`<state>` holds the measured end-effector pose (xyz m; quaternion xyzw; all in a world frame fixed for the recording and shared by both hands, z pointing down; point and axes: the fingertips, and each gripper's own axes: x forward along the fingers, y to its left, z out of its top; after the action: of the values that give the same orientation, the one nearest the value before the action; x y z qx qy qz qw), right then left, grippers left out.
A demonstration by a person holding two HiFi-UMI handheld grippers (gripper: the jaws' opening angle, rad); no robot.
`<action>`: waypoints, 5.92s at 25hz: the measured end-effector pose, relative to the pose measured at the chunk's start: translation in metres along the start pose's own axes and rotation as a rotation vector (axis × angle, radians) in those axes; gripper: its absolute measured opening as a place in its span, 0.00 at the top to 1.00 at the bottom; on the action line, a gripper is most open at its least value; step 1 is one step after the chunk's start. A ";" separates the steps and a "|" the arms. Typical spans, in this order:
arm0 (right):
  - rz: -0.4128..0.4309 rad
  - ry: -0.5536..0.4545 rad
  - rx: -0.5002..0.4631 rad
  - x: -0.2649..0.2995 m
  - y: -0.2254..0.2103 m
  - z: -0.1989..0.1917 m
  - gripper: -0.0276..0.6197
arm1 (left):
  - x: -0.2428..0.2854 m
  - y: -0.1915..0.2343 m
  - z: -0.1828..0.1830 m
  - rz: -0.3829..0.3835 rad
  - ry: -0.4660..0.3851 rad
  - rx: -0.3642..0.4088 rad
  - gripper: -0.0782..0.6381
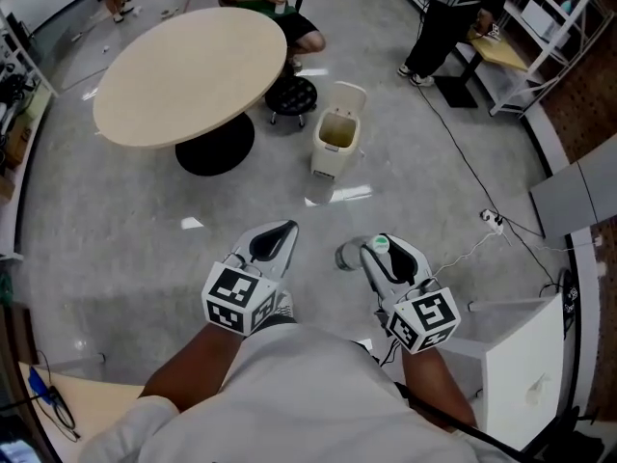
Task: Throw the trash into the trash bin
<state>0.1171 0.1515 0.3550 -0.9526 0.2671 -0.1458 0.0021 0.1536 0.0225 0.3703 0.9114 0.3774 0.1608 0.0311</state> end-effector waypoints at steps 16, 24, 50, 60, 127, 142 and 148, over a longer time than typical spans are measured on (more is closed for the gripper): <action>-0.110 -0.011 0.006 0.066 -0.022 0.033 0.72 | 0.047 0.064 0.020 -0.093 0.010 -0.002 0.88; -0.104 -0.009 0.023 0.091 -0.052 0.032 0.72 | 0.071 0.074 0.026 -0.094 0.030 0.015 0.88; -0.007 -0.029 0.034 0.162 -0.228 0.066 0.72 | 0.245 0.101 0.077 -0.016 0.055 -0.146 0.88; 0.023 -0.062 0.070 0.180 -0.270 0.074 0.71 | 0.271 0.104 0.093 0.052 0.078 -0.046 0.88; 0.007 0.440 0.119 0.532 -0.389 -0.137 0.72 | 0.467 0.317 -0.028 -0.049 0.431 -0.118 0.88; 0.024 0.592 0.140 0.586 -0.429 -0.307 0.72 | 0.512 0.321 -0.096 -0.001 0.516 -0.143 0.88; 0.036 0.668 0.174 0.606 -0.430 -0.346 0.71 | 0.518 0.333 -0.136 0.041 0.567 -0.160 0.88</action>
<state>0.7331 0.2372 0.8894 -0.8438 0.2562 -0.4715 -0.0018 0.6802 0.1381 0.6981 0.8323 0.3389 0.4387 -0.0071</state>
